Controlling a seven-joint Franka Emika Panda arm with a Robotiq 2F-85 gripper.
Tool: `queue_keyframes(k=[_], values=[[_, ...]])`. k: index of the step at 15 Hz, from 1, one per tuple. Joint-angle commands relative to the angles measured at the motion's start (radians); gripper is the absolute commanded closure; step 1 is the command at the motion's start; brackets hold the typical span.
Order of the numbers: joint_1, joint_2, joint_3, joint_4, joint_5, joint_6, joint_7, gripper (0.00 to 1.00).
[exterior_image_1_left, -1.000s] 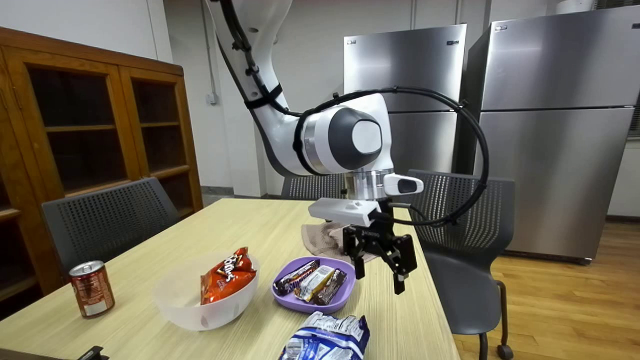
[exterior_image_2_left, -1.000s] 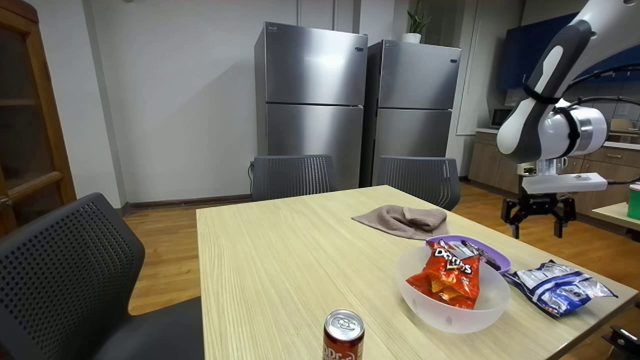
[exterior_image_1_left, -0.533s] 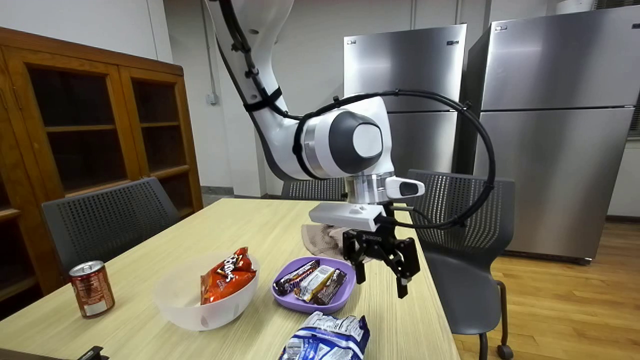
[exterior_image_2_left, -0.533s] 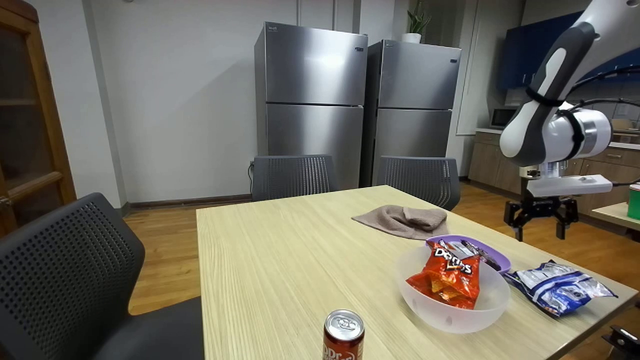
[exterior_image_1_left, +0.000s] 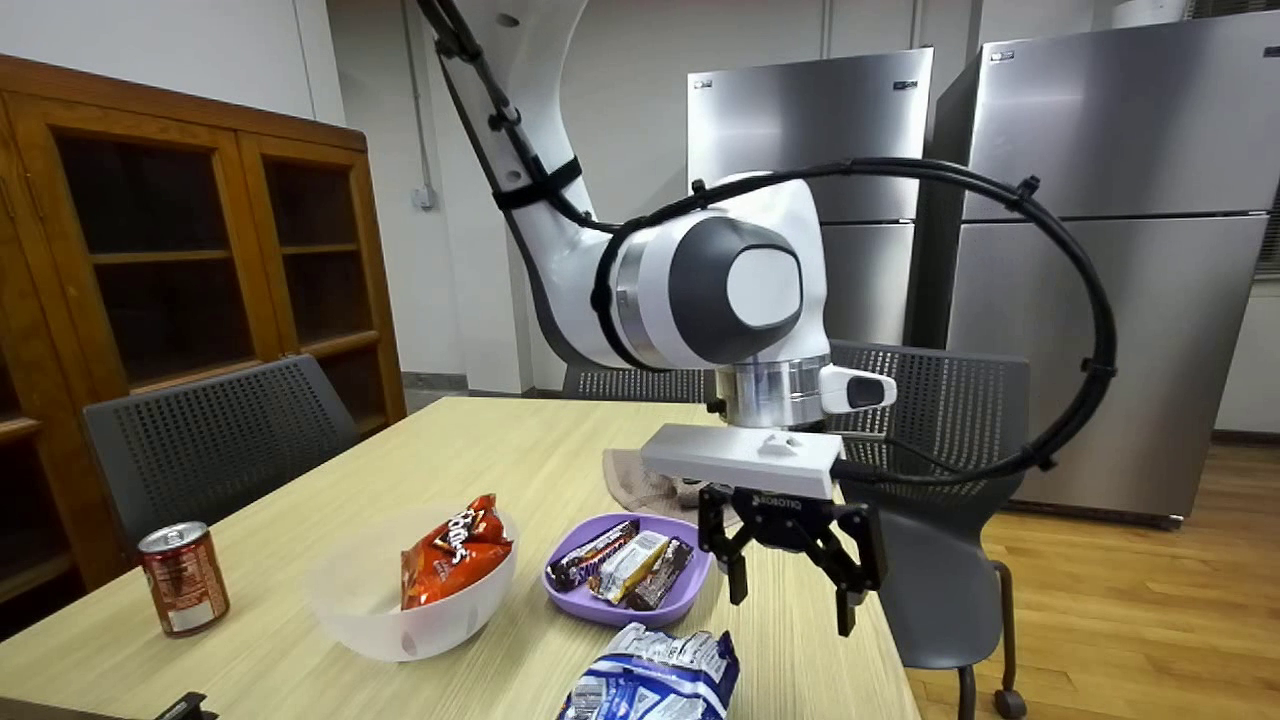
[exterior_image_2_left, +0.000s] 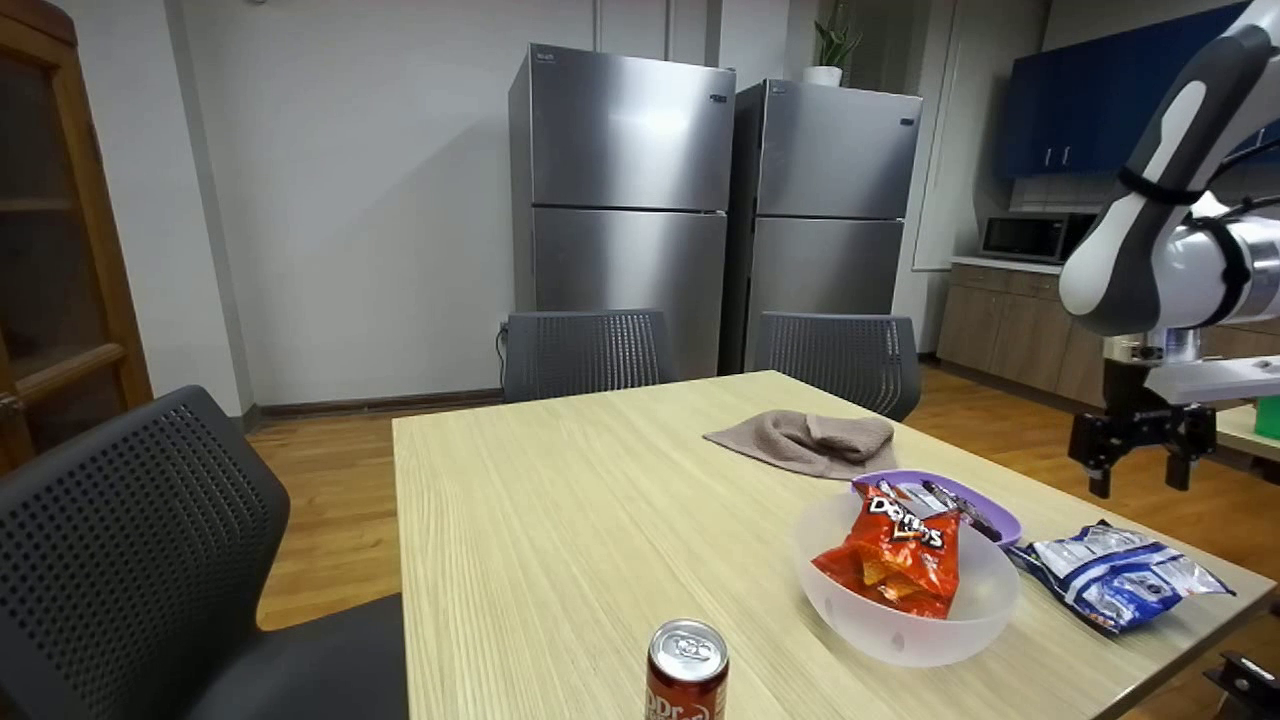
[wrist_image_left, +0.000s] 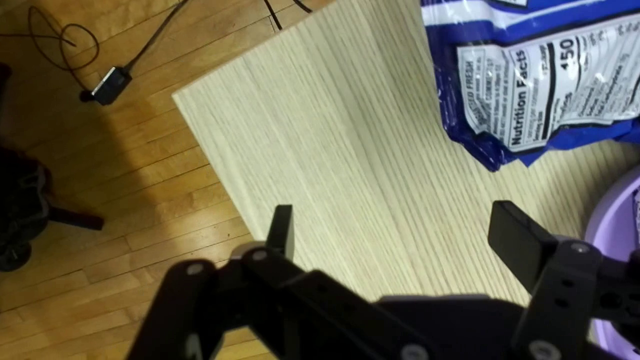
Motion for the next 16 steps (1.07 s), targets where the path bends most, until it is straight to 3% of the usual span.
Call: queue_keyframes(k=[1, 11, 16], values=[[-0.061, -0.093, 0.035, -0.095, -0.017, 0.038, -0.121, 0.00], [-0.080, -0.114, 0.121, -0.166, 0.027, 0.064, -0.253, 0.00], [-0.157, -0.102, 0.206, -0.170, 0.148, 0.060, -0.383, 0.00]])
